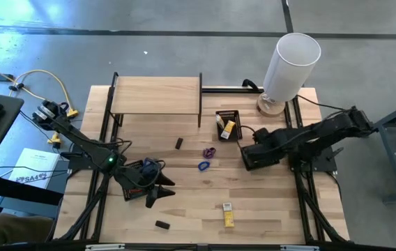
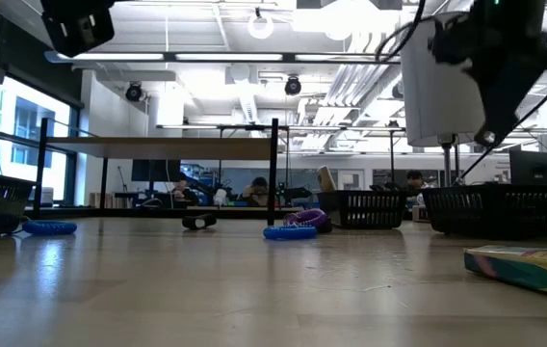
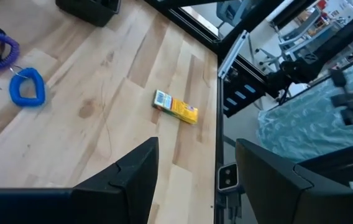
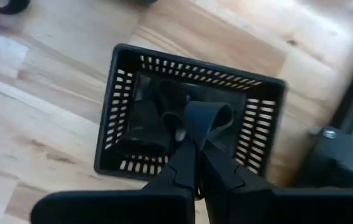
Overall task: Pick & Place Office Desk Supplies
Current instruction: Put the black rubberband into the bottom right black bin
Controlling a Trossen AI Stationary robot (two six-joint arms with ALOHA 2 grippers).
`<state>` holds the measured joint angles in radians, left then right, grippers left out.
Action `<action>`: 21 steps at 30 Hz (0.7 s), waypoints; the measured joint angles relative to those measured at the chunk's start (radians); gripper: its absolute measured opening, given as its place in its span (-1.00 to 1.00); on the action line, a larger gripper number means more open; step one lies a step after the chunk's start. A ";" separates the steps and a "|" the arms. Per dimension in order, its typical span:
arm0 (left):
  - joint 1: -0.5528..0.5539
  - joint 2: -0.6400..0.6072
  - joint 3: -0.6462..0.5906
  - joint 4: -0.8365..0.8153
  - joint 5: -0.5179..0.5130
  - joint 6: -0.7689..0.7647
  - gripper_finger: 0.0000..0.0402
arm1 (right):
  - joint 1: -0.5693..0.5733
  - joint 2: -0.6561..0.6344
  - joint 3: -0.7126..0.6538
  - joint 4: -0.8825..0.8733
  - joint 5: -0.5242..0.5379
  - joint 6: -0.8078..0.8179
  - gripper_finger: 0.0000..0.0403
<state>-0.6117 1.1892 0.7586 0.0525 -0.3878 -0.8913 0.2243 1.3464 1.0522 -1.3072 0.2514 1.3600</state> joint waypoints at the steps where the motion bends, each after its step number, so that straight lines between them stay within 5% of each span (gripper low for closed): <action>1: -0.005 0.000 0.000 0.000 0.000 -0.001 0.03 | -0.008 0.000 -0.028 0.032 -0.010 -0.003 -0.98; 12: -0.034 0.020 0.000 0.003 -0.007 -0.051 0.03 | -0.042 0.000 -0.200 0.165 -0.043 0.024 -0.93; 21: -0.036 0.067 0.000 0.042 0.014 -0.090 0.03 | -0.068 0.000 -0.202 0.168 -0.033 0.024 -0.34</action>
<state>-0.6474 1.2560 0.7582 0.0942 -0.3743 -0.9813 0.1560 1.3468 0.8497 -1.1390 0.2183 1.3838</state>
